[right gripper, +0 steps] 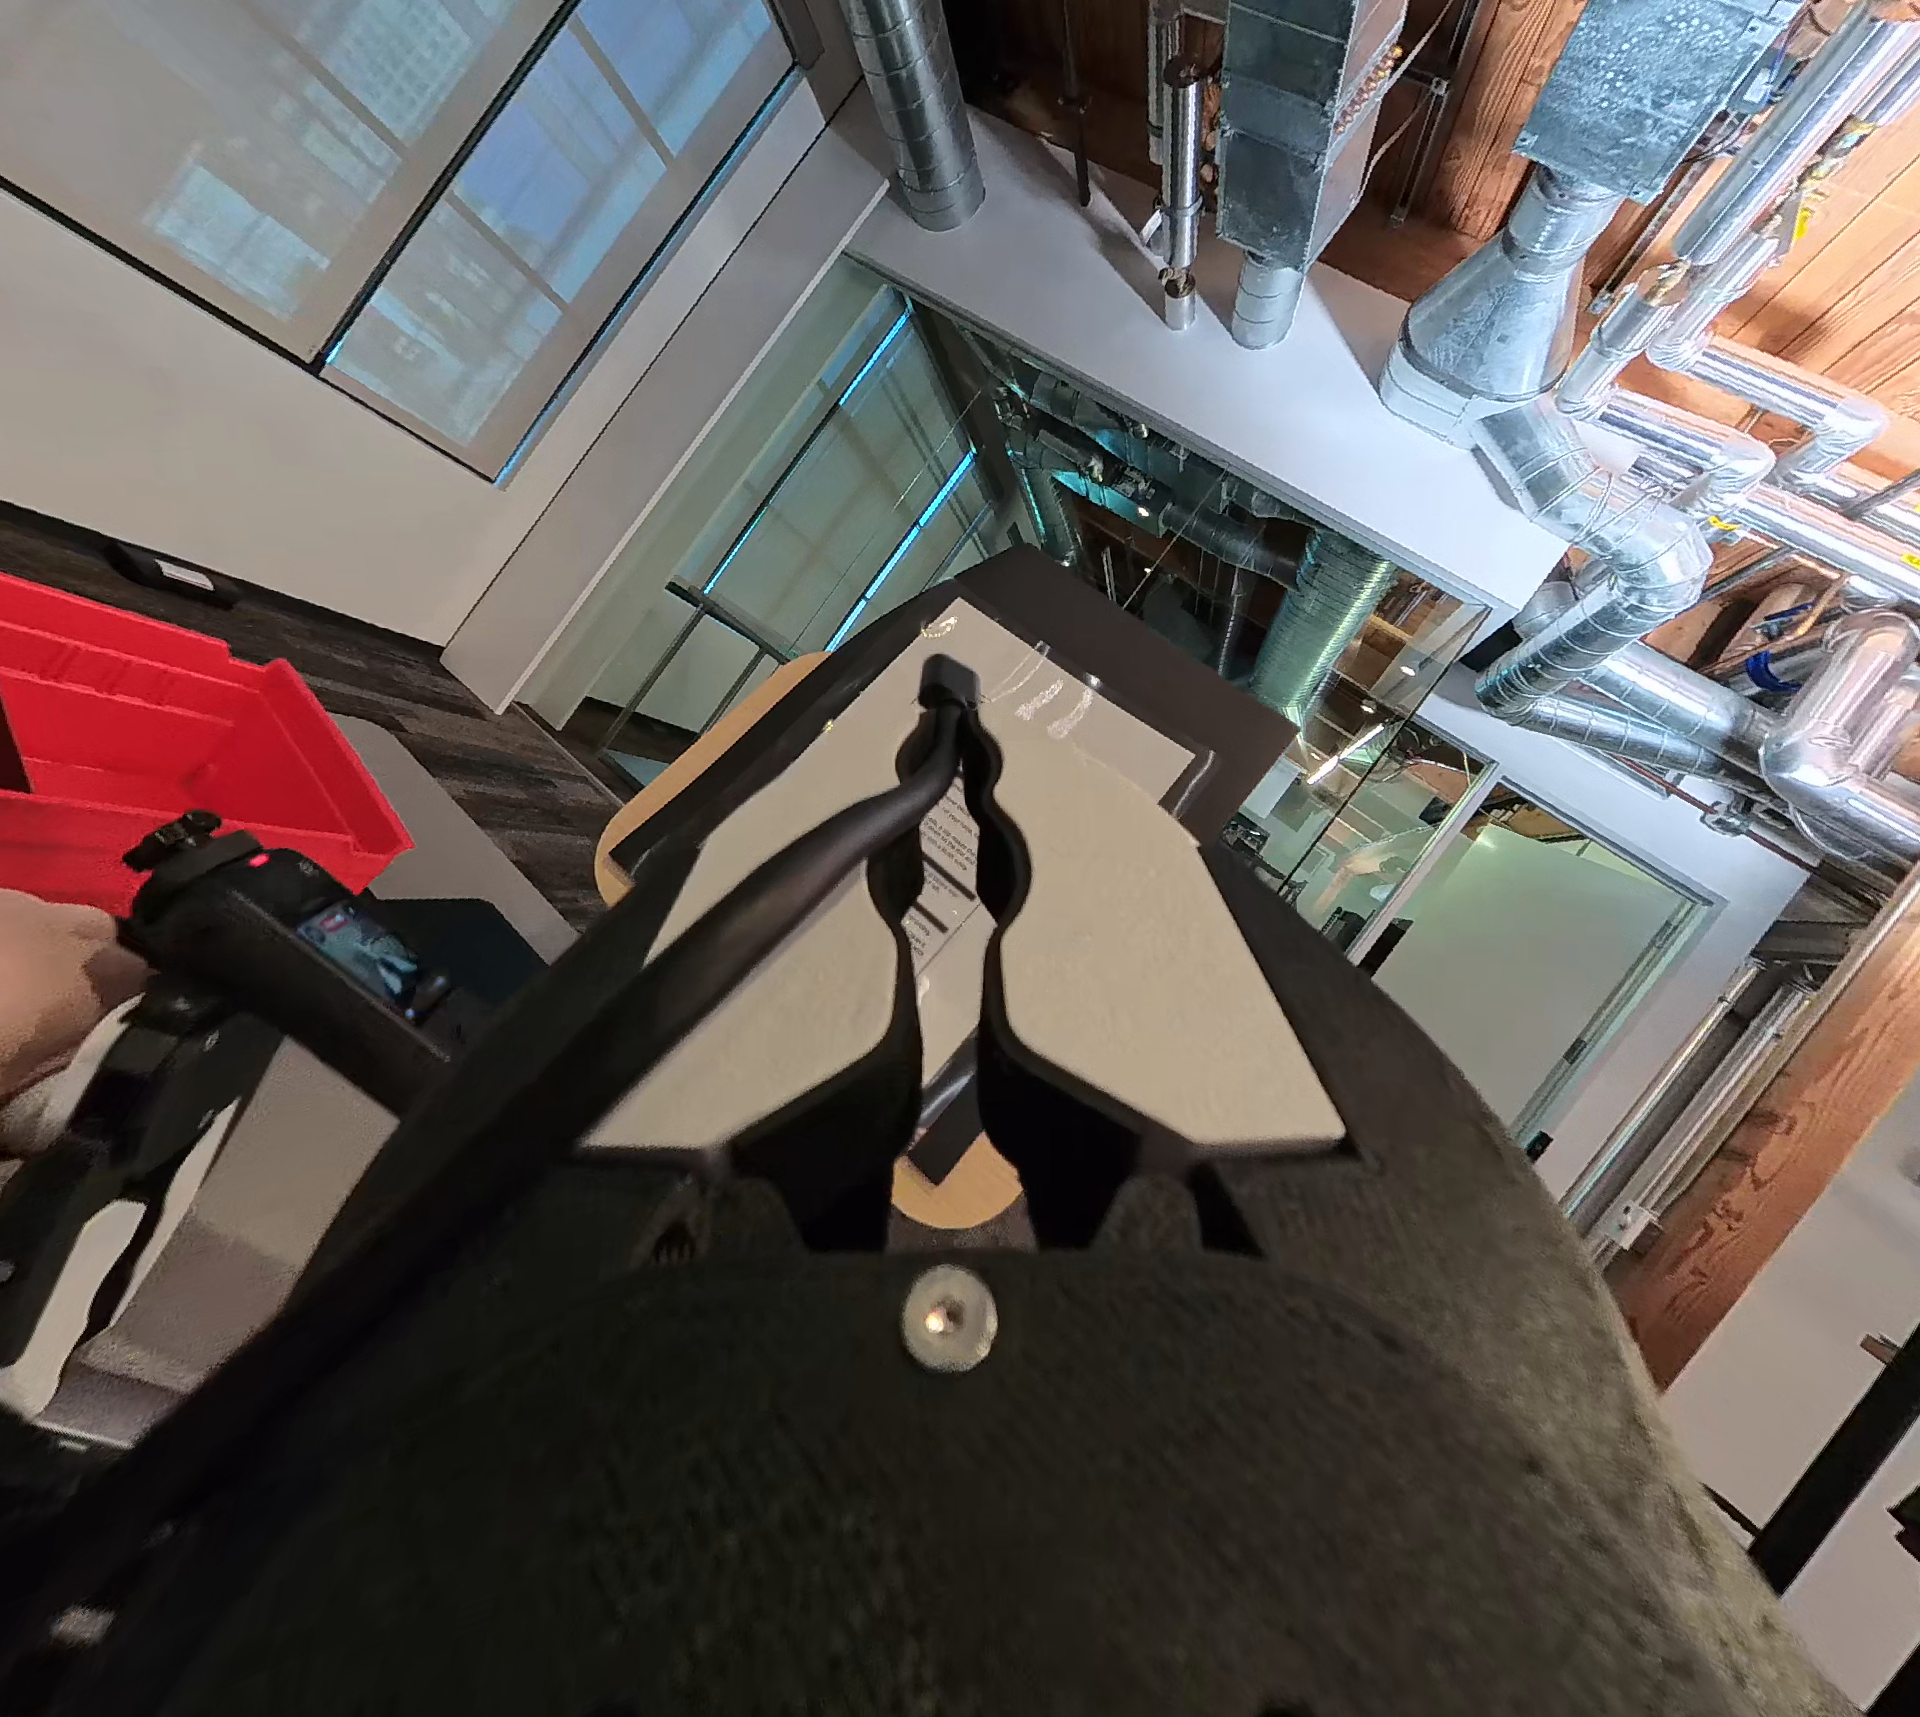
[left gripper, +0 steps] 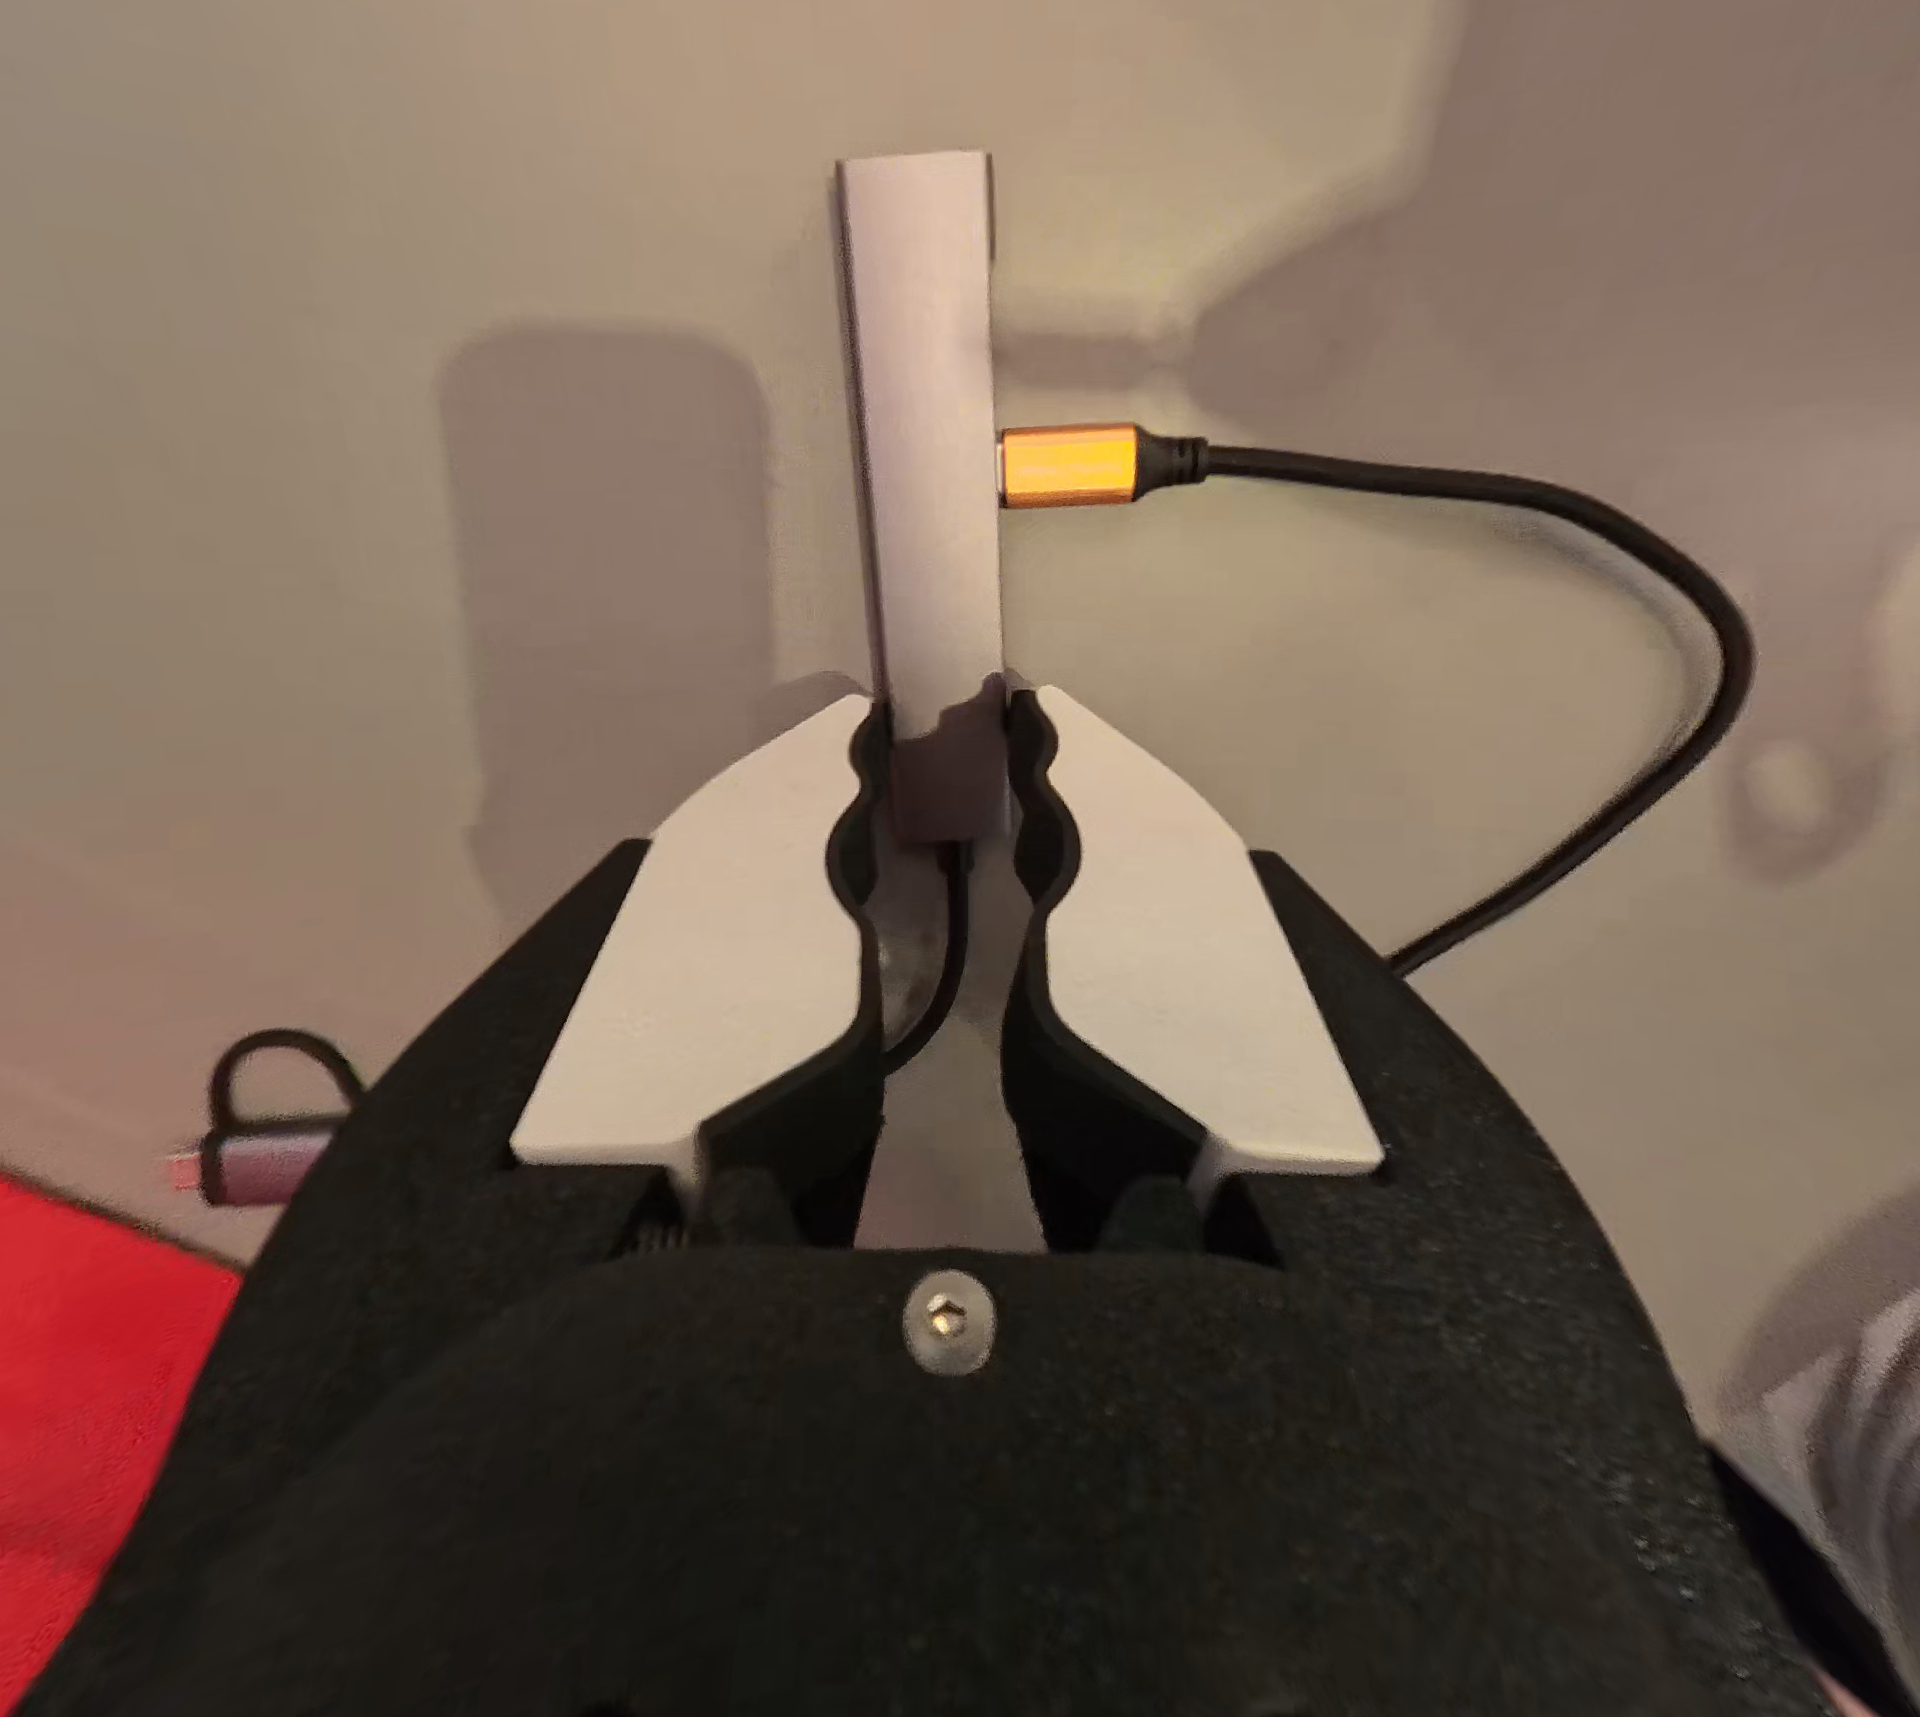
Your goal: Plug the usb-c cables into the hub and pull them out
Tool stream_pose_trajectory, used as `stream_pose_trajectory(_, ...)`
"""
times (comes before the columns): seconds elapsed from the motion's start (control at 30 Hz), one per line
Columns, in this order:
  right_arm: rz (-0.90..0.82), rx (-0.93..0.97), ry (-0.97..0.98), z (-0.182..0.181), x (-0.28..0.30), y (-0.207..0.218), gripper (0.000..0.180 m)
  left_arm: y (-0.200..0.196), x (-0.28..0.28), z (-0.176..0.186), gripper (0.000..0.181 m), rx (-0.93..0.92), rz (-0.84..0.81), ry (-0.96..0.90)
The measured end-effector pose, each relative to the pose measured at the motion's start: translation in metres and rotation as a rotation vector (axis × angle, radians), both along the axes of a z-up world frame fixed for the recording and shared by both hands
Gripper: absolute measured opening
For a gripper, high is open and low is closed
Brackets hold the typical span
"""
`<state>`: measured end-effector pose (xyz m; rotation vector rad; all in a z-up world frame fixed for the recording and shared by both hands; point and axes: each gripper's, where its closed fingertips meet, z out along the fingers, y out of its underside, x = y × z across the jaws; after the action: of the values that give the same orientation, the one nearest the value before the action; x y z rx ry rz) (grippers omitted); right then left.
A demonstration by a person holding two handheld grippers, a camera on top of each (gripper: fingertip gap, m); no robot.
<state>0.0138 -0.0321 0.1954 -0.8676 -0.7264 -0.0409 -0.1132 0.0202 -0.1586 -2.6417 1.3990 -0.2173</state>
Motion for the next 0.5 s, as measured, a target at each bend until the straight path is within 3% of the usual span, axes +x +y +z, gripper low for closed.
stream_pose_trajectory(0.17, -0.006, -0.05, 0.004, -0.004, 0.007, 0.01, 0.005, -0.003, 0.015, 0.017, 0.022, -0.121, 0.091, -0.273)
stream_pose_trajectory(0.5, -0.087, -0.257, 0.155, -0.035, 0.037, 0.065, 0.004, -0.016, 0.047, 0.11, 0.022, -0.387, 0.095, -1.021)
